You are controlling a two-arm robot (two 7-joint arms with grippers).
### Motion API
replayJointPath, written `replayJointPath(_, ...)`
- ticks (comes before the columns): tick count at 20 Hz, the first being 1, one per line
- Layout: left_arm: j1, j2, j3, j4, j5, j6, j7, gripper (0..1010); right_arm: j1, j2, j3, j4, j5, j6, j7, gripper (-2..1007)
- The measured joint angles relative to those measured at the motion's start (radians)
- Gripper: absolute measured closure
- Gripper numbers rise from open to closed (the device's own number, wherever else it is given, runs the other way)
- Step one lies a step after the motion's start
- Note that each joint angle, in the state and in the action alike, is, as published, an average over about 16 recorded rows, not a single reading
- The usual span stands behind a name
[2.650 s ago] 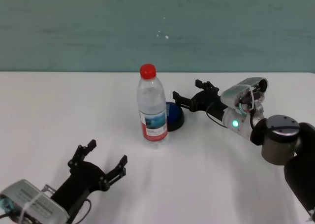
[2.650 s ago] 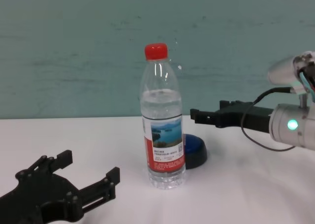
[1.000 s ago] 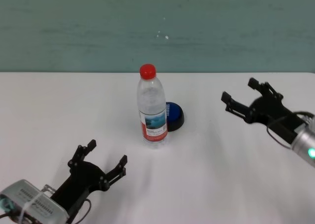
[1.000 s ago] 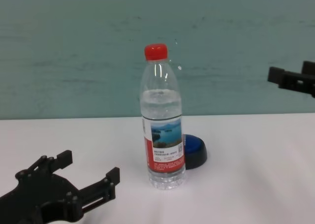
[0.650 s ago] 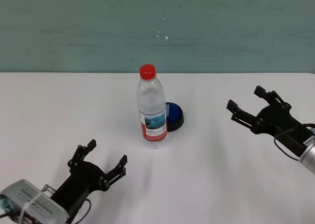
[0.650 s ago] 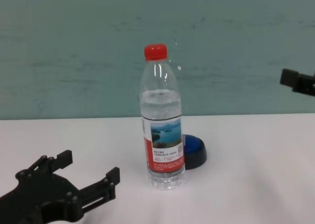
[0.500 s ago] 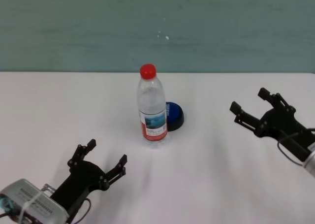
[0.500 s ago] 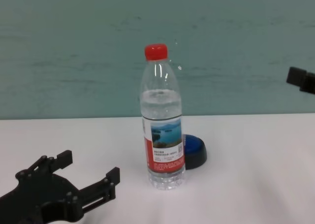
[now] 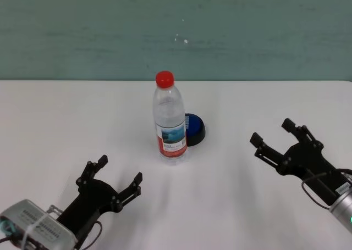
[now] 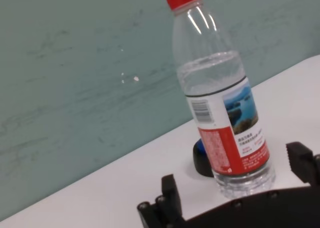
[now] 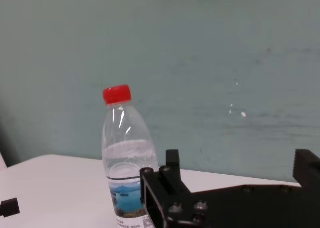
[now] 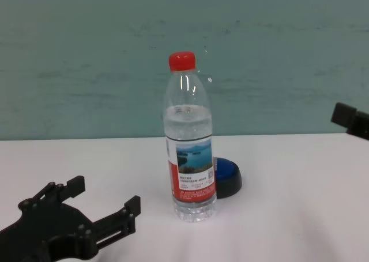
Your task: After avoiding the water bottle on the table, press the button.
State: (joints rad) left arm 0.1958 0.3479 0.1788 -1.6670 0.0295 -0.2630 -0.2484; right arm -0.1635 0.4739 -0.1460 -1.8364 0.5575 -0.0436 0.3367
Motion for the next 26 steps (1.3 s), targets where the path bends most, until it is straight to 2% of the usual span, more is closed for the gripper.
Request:
replayJointPath(4,0.0,0.0,0.0,0.0,0.0,0.0,0.0,10,-0.005,-0.024,-0.018,0.016,0.0,-0.018,0.005,2)
replayJointPath(13,0.0,0.0,0.0,0.0,0.0,0.0,0.0,10,0.02,-0.061,-0.06,0.086,0.023,-0.055,0.046,2)
replayJointPath(21,0.0,0.0,0.0,0.0,0.0,0.0,0.0,10,0.03,-0.066,-0.086,0.132,0.042,-0.081,0.08,2)
replayJointPath(26,0.0,0.0,0.0,0.0,0.0,0.0,0.0,10,0.037,-0.06,-0.104,0.148,0.039,-0.077,0.09,2)
